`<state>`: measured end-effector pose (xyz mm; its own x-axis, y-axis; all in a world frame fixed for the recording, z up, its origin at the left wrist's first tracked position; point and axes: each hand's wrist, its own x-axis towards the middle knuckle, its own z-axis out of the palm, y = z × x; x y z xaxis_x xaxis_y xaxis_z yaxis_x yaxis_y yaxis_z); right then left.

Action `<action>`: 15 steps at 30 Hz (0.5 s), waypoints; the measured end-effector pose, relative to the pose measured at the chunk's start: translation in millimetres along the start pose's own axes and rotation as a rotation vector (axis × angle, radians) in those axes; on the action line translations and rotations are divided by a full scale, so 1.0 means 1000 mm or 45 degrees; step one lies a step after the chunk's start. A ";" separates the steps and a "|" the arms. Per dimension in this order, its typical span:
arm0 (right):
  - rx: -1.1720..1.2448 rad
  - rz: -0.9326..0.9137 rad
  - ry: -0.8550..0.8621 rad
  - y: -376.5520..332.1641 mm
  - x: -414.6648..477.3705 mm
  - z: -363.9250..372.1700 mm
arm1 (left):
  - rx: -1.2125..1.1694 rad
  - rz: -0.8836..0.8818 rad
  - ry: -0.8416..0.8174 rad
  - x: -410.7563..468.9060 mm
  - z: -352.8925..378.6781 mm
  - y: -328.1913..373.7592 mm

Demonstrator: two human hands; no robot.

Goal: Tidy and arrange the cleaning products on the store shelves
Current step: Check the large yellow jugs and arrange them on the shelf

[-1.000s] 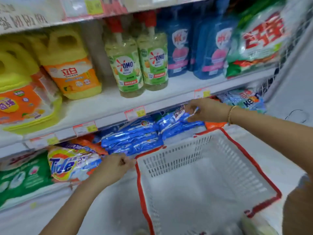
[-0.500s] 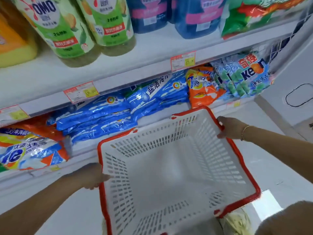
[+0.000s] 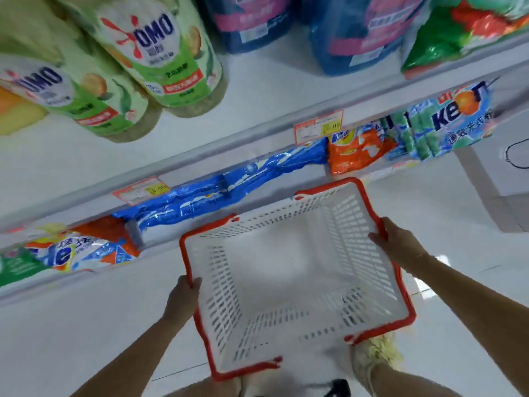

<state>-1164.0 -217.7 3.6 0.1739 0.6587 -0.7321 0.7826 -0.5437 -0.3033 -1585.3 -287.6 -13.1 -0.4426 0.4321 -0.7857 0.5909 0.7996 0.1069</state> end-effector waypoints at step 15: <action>-0.164 -0.062 0.050 -0.092 -0.193 -0.104 | -0.484 -0.065 0.303 -0.213 -0.152 -0.025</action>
<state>-1207.4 -240.8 236.0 0.1549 0.7037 -0.6934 0.8605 -0.4410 -0.2552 -1607.7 -336.2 244.4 -0.6338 0.4365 -0.6386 0.2941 0.8995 0.3231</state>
